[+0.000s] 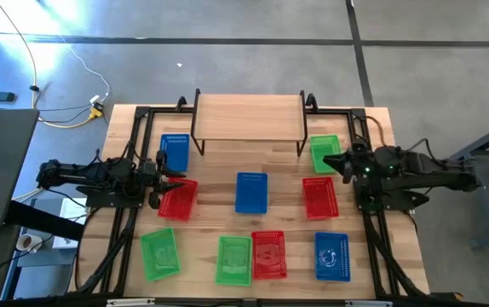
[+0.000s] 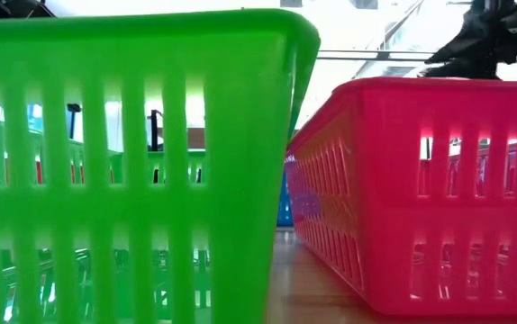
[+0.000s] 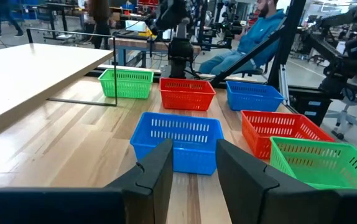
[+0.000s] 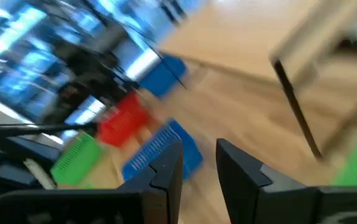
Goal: Stack baskets on shelf by color
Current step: Put the top right red bin on the shelf
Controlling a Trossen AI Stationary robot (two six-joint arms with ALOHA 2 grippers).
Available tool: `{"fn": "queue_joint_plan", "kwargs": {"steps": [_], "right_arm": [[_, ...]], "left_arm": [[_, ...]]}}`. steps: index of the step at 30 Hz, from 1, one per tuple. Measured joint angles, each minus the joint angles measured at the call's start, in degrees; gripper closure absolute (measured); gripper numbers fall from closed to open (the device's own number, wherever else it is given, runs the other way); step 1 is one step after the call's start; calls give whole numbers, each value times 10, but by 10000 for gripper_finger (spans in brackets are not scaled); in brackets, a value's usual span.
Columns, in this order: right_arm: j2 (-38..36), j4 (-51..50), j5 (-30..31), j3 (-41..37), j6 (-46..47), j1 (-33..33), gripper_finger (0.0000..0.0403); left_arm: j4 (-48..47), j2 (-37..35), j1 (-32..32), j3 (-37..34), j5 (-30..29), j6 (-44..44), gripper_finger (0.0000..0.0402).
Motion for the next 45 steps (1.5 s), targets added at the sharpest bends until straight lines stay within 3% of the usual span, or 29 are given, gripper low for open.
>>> {"fn": "queue_joint_plan", "kwargs": {"steps": [9, 19, 30, 45], "right_arm": [[151, -165, -78, 111, 214, 0, 319], [263, -264, -193, 127, 337, 0, 319], [337, -337, -226, 127, 389, 1, 319], [431, -337, -224, 127, 389, 1, 319]], "left_arm": [[0, 0, 0, 0, 0, 0, 289], [0, 0, 0, 0, 0, 0, 289], [0, 0, 0, 0, 0, 0, 289], [0, 0, 0, 0, 0, 0, 289]]}}
